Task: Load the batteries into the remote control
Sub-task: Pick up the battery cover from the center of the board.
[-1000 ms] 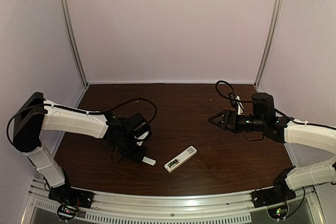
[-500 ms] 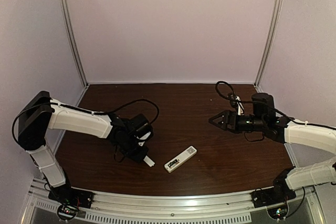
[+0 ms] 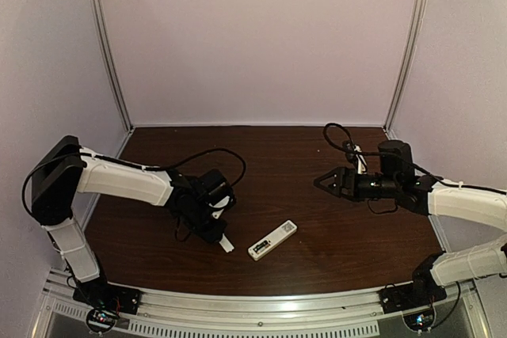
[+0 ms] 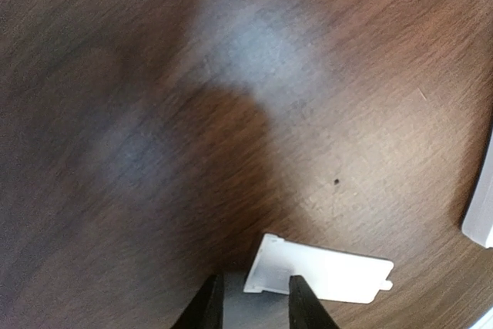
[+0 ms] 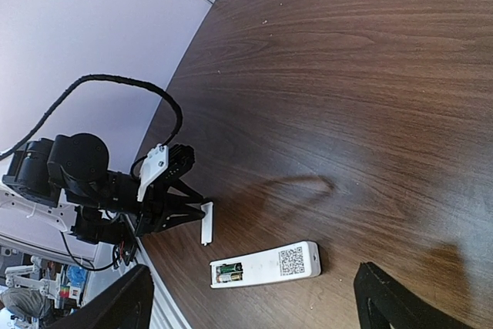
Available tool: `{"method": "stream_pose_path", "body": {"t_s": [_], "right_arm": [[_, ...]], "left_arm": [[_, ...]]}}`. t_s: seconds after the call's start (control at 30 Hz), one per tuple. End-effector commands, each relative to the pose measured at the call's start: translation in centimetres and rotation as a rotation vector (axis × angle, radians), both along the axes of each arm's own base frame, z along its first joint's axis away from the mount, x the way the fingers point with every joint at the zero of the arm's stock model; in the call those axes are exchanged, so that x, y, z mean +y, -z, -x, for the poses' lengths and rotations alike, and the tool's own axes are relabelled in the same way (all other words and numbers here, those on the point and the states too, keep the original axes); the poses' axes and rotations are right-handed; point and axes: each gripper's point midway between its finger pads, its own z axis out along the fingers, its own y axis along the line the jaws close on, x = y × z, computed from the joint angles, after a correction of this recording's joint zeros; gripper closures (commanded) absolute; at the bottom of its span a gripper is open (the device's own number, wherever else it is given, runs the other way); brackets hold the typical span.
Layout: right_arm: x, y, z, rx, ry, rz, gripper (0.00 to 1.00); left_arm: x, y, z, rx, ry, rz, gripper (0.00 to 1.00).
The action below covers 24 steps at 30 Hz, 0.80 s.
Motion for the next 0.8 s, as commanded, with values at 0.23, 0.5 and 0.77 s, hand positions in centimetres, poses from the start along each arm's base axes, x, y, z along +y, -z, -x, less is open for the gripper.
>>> {"method": "stream_pose_path", "body": {"t_s": [0.23,0.5,0.77], "right_arm": [[0.3,-0.8,-0.3,-0.03,-0.01,-0.002,0.09],[0.3,-0.8,-0.3,-0.03,-0.011,0.003,0.09],[0.4,-0.8,-0.3,-0.027,-0.013,0.0,0.1]], "left_arm": [[-0.5,0.0,-1.5,-0.016,0.152,-0.025,0.67],[-0.6,1.6,-0.2,0.062,0.184,-0.017,0.82],[0.3,2.5,2.4,0.142,0.215,-0.031,0.91]]}}
